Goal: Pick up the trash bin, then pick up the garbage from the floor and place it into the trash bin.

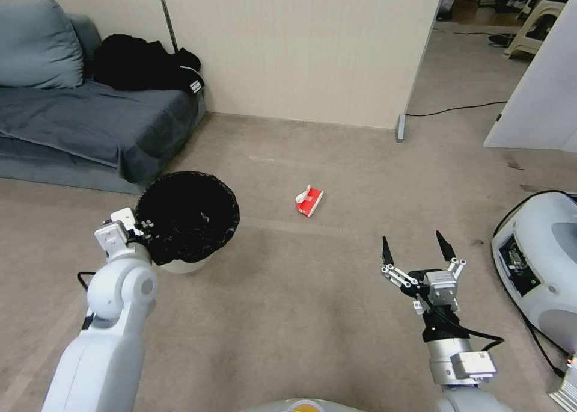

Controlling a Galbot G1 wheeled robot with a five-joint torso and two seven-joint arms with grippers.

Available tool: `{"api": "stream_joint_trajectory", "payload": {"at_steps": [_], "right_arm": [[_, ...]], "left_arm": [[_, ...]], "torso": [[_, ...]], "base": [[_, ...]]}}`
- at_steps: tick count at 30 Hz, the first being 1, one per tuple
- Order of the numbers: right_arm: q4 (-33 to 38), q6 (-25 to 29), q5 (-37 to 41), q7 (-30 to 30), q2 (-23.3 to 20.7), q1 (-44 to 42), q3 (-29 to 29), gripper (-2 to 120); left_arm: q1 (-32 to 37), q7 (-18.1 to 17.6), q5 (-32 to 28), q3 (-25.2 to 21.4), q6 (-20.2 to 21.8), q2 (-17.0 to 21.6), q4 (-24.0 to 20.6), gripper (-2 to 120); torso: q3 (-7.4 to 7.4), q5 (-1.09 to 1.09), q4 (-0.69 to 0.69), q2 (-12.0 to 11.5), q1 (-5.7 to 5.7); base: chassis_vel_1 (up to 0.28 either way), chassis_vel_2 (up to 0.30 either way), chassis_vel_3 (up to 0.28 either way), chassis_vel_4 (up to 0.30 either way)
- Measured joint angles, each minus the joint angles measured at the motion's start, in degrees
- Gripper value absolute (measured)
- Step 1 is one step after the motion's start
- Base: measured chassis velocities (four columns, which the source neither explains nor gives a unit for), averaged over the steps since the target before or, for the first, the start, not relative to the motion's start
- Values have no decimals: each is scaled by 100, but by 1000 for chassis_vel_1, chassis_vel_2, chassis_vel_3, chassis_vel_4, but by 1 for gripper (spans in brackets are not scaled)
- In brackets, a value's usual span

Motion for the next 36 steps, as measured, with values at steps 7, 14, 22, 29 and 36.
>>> {"api": "stream_joint_trajectory", "payload": {"at_steps": [7, 14, 22, 29, 36], "right_arm": [[25, 134, 228, 47, -44, 78, -111, 100], [124, 282, 260, 76, -51, 78, -133, 100], [78, 451, 144, 182, 132, -55, -109, 100], [15, 451, 55, 134, 267, -62, -109, 100], [-7, 450, 27, 86, 315, -51, -117, 100]], "left_arm": [[962, 548, 685, -18, -156, -161, -922, 3], [1598, 861, 1295, 167, -316, -469, -1418, 3], [2162, 1178, 1884, 321, -623, -844, -1547, 3], [2593, 1359, 2061, 414, -1122, -1058, -1556, 3], [2615, 1445, 2168, 422, -1336, -1155, -1416, 3]], "torso": [[-1, 1, 1, 0, 0], [-1, 1, 0, 0, 0], [-1, 1, 0, 0, 0], [-1, 0, 0, 0, 0], [-1, 0, 0, 0, 0]], "base": [[0, 0, 0, 0], [0, 0, 0, 0], [0, 0, 0, 0], [0, 0, 0, 0], [0, 0, 0, 0]]}}
